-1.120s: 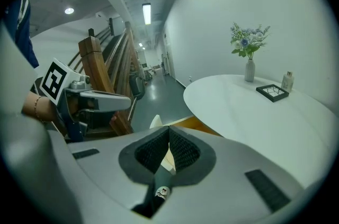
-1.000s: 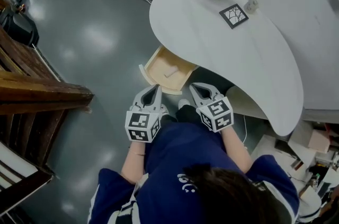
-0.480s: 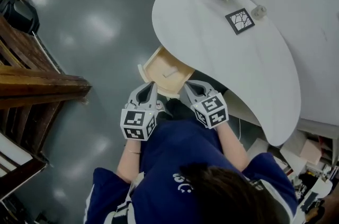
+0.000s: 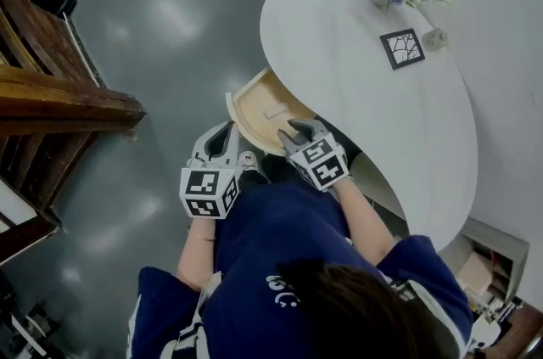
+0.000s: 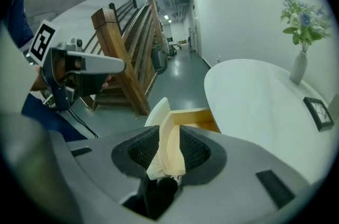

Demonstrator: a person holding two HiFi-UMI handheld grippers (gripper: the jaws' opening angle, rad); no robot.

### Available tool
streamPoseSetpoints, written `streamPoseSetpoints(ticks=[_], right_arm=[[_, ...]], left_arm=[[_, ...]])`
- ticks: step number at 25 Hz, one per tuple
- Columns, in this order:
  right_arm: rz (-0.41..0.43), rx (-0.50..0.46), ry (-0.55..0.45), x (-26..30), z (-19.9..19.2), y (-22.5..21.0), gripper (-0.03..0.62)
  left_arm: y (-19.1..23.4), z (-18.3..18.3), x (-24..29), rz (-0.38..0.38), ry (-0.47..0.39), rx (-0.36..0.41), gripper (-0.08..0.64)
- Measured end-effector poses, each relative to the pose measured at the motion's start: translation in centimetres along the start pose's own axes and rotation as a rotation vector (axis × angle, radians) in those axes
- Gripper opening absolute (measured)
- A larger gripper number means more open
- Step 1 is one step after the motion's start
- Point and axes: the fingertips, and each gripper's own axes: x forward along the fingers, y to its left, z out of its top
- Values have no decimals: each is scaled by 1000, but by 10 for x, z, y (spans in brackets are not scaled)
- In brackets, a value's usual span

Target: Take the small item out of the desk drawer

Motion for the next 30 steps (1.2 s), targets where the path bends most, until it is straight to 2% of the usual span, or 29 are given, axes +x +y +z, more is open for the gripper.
streamPoseSetpoints(ticks=[3,5,7,10,16,22,26,30], right_arm=[[34,-68,61,19,-7,4,131],[76,-88,111,34,-14,6,160],[110,-109,156,49,-23,7,164],[139,-189,206,68,-32,8,173],[132,-277,298,105,-43,-8,181],[144,-424,391,135,-67,-19,181],[166,-455,444,149,-74,-20,189],[170,-526,498,163,-84,-24,193]], left_arm=[[11,-4,-7,62,-12,-43,3],[18,-8,-12,100,-14,-67,3],[23,-13,-17,131,-7,-79,3],[29,-22,-24,176,10,-95,3],[43,-35,-36,252,25,-135,3],[49,-49,-41,298,55,-172,3],[53,-53,-44,322,70,-172,3],[53,-57,-47,335,86,-168,3]])
